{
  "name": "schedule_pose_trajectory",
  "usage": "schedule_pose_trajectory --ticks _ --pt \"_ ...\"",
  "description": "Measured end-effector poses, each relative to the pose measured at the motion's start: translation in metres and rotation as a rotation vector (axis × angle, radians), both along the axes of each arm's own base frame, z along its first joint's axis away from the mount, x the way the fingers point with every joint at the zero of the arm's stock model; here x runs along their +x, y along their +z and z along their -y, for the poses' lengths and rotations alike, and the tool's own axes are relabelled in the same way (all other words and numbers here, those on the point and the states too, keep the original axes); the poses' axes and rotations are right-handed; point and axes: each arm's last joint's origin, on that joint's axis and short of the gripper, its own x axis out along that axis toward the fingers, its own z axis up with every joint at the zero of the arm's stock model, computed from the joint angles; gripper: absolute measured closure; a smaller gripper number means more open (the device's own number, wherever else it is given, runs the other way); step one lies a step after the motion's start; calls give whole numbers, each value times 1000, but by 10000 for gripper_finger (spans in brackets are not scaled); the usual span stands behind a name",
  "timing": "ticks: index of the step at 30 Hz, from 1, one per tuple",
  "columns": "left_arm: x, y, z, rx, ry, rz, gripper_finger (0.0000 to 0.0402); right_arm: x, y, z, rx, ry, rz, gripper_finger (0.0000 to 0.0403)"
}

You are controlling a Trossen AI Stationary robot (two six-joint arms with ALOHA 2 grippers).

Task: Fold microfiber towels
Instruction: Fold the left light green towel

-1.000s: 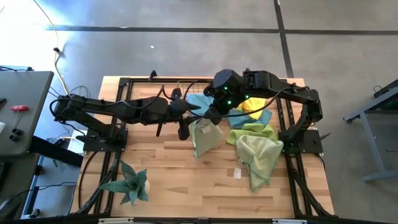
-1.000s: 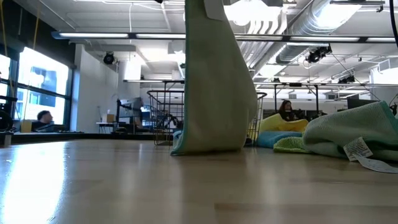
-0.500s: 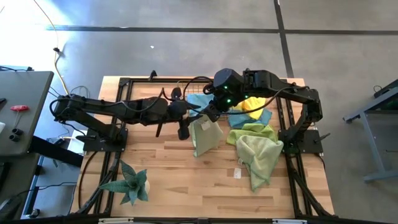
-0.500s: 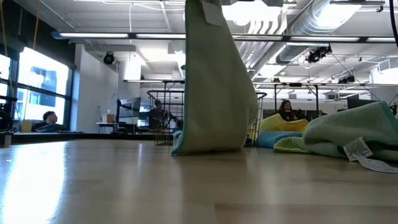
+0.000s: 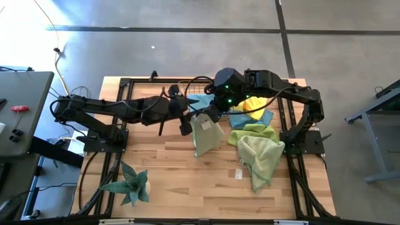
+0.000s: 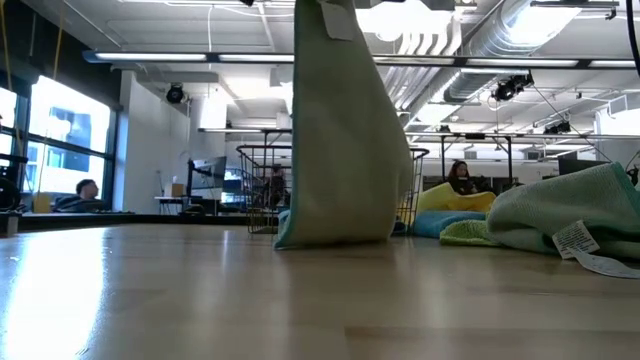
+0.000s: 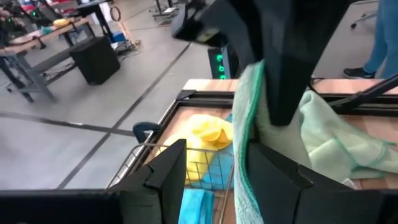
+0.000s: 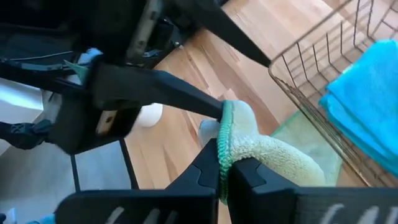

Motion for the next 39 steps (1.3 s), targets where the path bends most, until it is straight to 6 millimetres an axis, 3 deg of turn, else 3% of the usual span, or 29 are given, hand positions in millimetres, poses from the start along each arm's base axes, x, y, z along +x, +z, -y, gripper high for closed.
schedule_pose_trajectory --ticks 20,35,39 --pt "-20 -30 -4 -55 185 -315 248 2 2 -3 21 96 39 403" --pt "-18 -35 -12 -247 -100 -334 248 -1 0 -5 -75 265 44 403" --pt "-17 -56 -12 -297 -115 -341 248 -1 0 -5 -113 301 47 403"
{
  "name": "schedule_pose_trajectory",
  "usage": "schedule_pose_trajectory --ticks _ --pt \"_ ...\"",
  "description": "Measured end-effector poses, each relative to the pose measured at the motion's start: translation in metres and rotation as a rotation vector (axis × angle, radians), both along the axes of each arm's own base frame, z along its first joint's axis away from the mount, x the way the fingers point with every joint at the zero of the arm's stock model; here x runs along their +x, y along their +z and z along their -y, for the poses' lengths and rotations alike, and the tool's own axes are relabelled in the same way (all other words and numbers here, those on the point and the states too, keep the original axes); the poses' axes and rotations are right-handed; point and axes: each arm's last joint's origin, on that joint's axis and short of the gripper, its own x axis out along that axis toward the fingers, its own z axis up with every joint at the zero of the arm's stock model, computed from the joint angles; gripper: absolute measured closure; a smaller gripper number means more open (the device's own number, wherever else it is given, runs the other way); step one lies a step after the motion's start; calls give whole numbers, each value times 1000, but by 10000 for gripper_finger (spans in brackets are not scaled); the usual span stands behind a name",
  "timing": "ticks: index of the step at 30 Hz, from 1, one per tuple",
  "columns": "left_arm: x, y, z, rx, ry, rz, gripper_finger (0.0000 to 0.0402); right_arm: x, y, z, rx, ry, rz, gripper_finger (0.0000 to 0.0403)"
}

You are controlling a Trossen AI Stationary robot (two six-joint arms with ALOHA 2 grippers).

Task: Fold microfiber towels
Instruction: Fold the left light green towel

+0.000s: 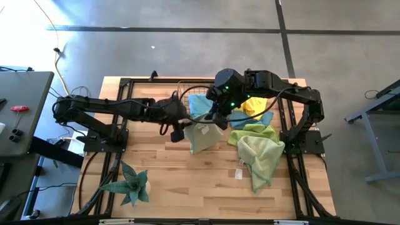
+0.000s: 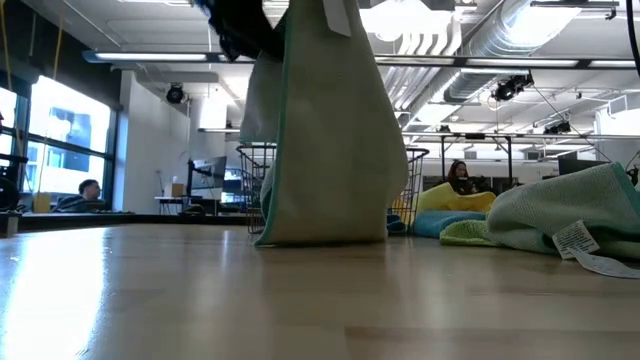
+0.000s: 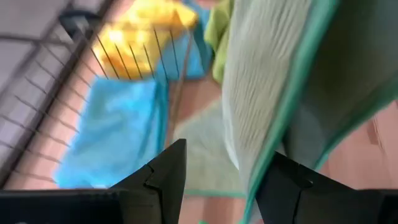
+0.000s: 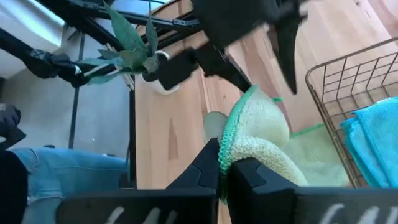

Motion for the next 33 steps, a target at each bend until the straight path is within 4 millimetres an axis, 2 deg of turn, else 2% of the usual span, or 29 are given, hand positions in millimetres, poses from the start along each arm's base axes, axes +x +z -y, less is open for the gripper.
schedule_pose_trajectory --ticks 9,18,28,33 --pt "-3 -38 4 -99 79 8 252 0 0 0 -34 33 11 403" --pt "-8 -56 14 -150 86 -31 310 -2 -2 0 -40 25 -21 403" --pt "-9 -56 20 -278 72 -17 390 -5 -5 1 -68 -3 -62 403" --pt "-14 -40 22 -339 53 37 398 -8 -7 0 -110 14 -95 403"
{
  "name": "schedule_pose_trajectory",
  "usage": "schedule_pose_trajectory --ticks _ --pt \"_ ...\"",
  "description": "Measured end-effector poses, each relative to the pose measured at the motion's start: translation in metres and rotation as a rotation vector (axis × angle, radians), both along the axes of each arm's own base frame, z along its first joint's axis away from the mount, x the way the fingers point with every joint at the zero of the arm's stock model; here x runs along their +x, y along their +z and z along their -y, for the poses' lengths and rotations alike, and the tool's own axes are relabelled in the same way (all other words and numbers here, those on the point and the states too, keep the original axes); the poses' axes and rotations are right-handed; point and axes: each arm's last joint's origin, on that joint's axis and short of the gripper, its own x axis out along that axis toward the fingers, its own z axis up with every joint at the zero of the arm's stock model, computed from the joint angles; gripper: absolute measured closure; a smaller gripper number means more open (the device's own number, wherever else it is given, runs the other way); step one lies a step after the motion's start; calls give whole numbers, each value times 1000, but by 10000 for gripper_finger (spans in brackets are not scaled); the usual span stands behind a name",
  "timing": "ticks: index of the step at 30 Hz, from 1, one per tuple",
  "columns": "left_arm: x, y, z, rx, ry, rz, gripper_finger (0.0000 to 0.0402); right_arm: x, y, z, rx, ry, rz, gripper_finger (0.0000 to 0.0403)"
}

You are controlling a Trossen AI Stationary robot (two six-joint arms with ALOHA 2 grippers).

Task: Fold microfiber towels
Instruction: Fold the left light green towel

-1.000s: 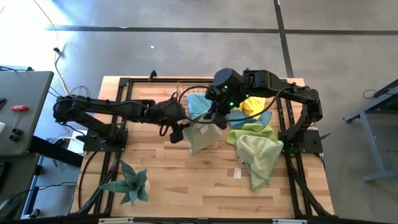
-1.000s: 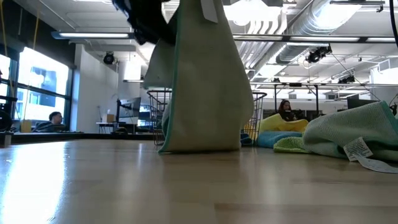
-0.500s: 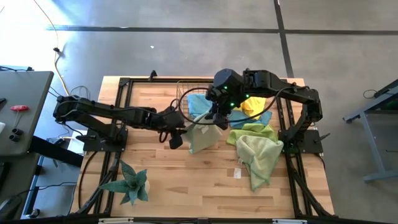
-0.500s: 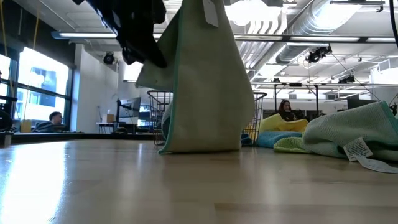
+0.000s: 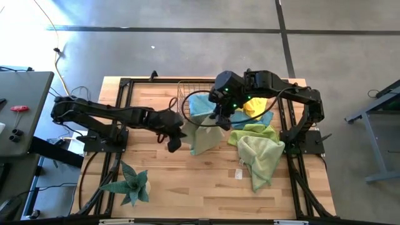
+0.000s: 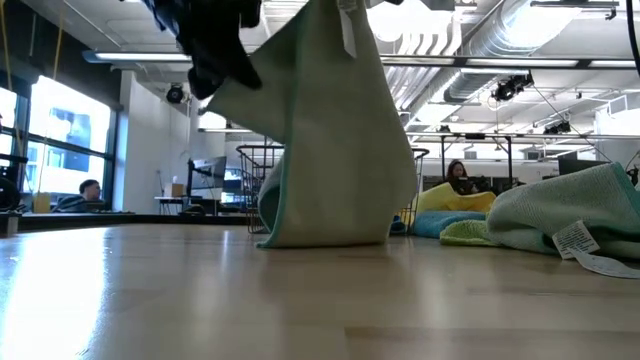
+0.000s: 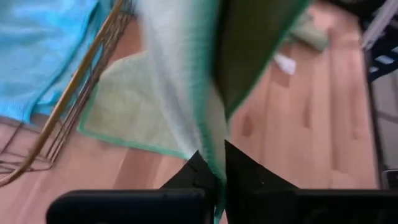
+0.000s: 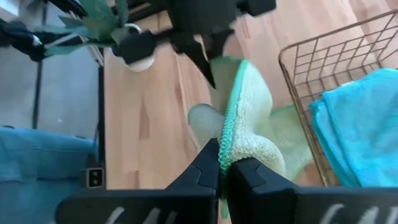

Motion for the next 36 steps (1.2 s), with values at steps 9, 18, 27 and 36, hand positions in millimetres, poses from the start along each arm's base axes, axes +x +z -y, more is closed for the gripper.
schedule_pose_trajectory --ticks 9,18,27,36 --pt "-13 58 9 31 -63 53 401 0 0 -15 -57 120 15 403" --pt "-28 92 14 72 -126 -59 401 0 0 -37 -117 315 53 403" --pt "-36 129 14 92 -110 -23 401 -5 -4 -36 -30 166 -57 403" --pt "-36 130 14 62 -108 -16 402 -16 -11 -39 5 52 -213 403"
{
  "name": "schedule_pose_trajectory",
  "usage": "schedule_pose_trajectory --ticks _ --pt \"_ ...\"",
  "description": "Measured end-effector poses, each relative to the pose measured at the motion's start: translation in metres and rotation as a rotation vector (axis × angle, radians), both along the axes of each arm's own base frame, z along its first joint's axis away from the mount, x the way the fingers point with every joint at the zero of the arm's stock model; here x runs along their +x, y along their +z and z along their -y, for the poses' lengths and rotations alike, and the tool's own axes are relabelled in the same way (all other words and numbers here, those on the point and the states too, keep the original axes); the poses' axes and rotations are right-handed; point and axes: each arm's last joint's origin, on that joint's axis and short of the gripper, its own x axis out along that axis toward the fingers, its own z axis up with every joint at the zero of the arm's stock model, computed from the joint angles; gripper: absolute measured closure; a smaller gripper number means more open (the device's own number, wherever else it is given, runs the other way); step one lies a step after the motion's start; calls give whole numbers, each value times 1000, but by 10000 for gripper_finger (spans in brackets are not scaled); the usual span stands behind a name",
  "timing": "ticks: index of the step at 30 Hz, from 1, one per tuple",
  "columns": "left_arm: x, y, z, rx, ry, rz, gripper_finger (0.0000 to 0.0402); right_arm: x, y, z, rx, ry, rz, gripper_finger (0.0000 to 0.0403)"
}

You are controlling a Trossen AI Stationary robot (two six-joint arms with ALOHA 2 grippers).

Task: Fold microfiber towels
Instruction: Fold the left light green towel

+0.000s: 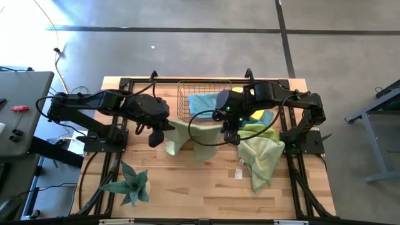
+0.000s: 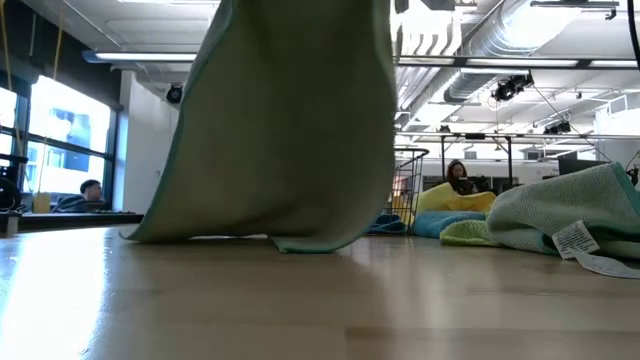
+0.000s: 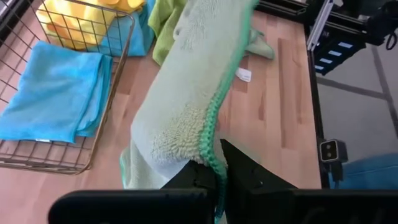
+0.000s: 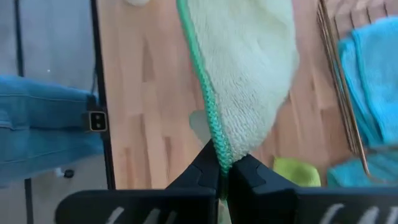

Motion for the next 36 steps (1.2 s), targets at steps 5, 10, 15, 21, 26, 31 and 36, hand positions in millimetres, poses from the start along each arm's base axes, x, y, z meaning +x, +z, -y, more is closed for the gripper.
schedule_pose_trajectory --ticks 5,10,15,21,26,31,36 --pt "0 0 1 -30 -10 1 402 -4 -2 1 -11 -47 -57 403" --pt "5 -4 4 -63 -39 -18 402 -5 -2 1 -10 -45 -57 403" --pt "4 -3 6 -85 -74 -13 402 -11 13 4 -11 -47 -19 403" --pt "2 23 8 -62 -105 68 401 -19 42 3 -18 -39 125 403" --pt "-1 37 10 -28 -125 106 401 -27 42 1 -141 -76 73 403" --pt "-7 36 10 -15 -138 49 401 -25 43 -9 -213 33 101 403" --pt "-8 34 15 40 -220 28 401 -25 43 -19 -281 165 128 403"
